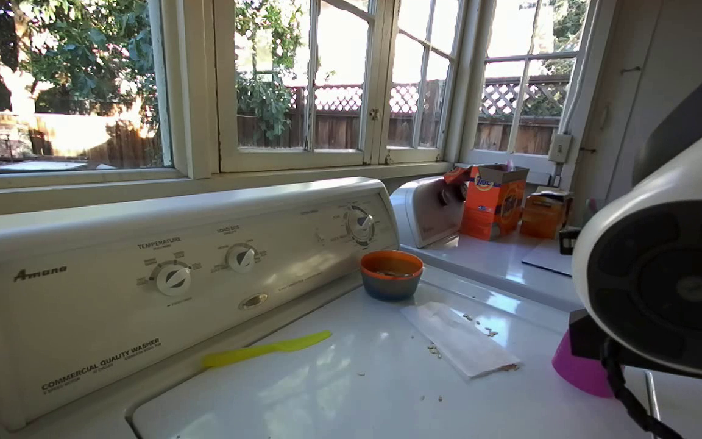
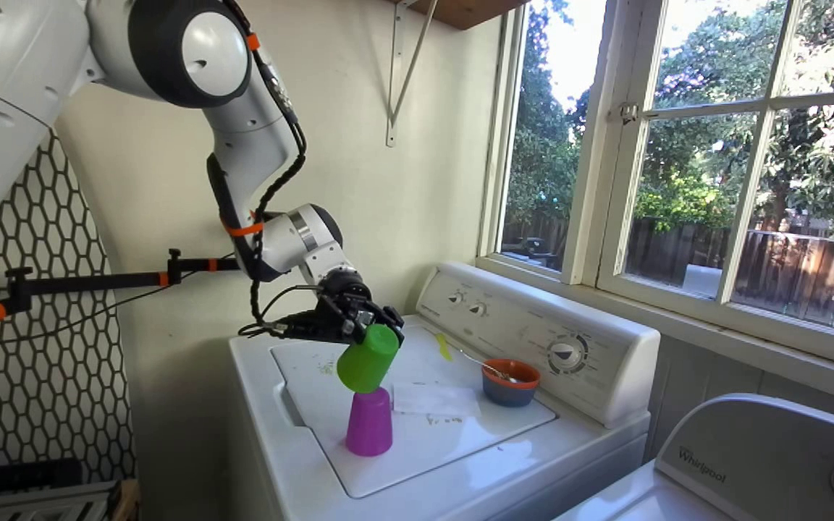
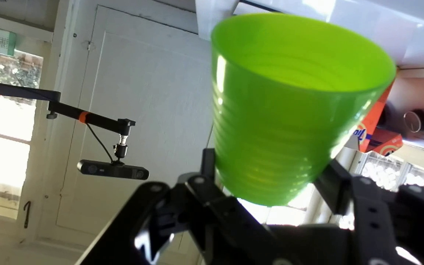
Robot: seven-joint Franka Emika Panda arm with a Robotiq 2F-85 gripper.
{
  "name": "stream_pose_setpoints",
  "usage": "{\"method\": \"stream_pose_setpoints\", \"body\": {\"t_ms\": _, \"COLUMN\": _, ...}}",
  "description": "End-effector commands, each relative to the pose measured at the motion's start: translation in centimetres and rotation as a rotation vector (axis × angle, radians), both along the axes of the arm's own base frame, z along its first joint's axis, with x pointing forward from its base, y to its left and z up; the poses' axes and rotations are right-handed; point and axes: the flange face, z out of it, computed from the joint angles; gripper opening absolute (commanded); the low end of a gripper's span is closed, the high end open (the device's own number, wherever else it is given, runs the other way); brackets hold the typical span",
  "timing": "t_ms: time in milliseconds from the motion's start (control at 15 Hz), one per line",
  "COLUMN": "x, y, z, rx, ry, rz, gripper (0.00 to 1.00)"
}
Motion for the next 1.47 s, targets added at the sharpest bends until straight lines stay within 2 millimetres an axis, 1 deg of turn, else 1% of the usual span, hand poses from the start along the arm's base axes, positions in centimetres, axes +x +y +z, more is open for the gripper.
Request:
{"method": "stream_pose_setpoints", "body": {"t_ms": 0, "x": 0.6, "y": 0.8, "z": -1.1, "rx": -0.040, "ry": -0.041, "rz": 0.015, "gripper": 0.42}}
{"method": "stream_pose_setpoints", "body": {"t_ms": 267, "x": 0.9, "y": 1.3, "z": -2.2, "rx": -0.064, "ry": -0.035, "rz": 0.036, "gripper": 0.42}}
{"method": "stream_pose_setpoints", "body": {"t_ms": 667, "x": 0.5, "y": 1.7, "z": -3.2, "rx": -0.111, "ry": -0.022, "rz": 0.040, "gripper": 0.42}}
{"method": "stream_pose_setpoints", "body": {"t_ms": 1000, "x": -0.1, "y": 1.5, "z": -3.9, "rx": -0.164, "ry": -0.016, "rz": 0.018, "gripper": 0.42}}
{"method": "stream_pose_setpoints", "body": {"t_ms": 1400, "x": 0.7, "y": 1.8, "z": -4.7, "rx": -0.174, "ry": -0.041, "rz": -0.013, "gripper": 0.42}}
